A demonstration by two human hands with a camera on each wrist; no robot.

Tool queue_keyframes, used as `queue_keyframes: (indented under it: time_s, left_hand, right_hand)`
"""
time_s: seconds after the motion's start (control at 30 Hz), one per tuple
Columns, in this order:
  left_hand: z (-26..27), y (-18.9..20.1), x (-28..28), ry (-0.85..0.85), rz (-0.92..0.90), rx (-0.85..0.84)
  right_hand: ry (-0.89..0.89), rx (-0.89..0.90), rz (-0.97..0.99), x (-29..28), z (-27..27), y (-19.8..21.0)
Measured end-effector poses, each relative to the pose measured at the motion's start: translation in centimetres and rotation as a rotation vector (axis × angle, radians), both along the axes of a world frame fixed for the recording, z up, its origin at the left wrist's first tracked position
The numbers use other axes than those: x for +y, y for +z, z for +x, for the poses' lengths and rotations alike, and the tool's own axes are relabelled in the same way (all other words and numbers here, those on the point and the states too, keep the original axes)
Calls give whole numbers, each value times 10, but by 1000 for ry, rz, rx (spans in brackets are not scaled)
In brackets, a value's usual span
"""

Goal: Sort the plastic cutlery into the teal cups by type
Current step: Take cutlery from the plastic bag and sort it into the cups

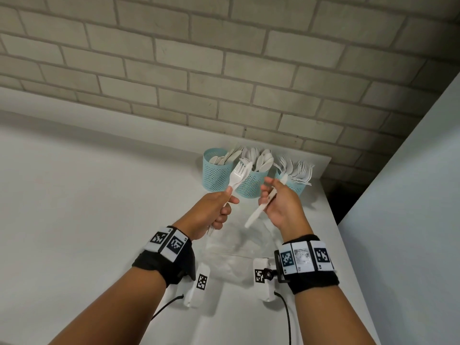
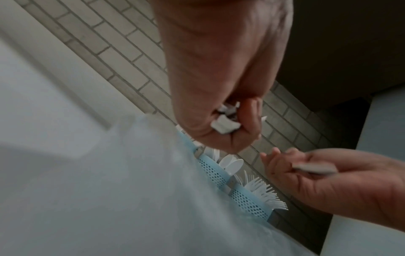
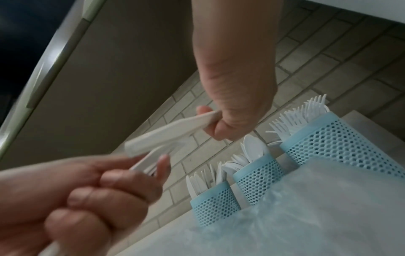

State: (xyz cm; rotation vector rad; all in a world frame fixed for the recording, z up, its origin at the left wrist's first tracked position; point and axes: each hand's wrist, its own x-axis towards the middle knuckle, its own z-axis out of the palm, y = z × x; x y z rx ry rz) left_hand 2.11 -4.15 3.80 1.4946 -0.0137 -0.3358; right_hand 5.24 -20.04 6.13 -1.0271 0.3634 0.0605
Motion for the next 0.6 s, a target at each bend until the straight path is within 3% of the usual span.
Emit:
queue_keyframes:
  time_s: [0.13,0.27,0.6]
  left_hand:
    - [2,8,-7,-81,40,-33]
    - [4,12,-8,-122,-1,-4]
    - [3,5,-9,-68,-77,-32]
  right_hand:
    - [176,-31,-202,11,0,-3]
    - [297,-117,-202,19,-4,-1]
    - [233,-204,-307,21,-5,-5]
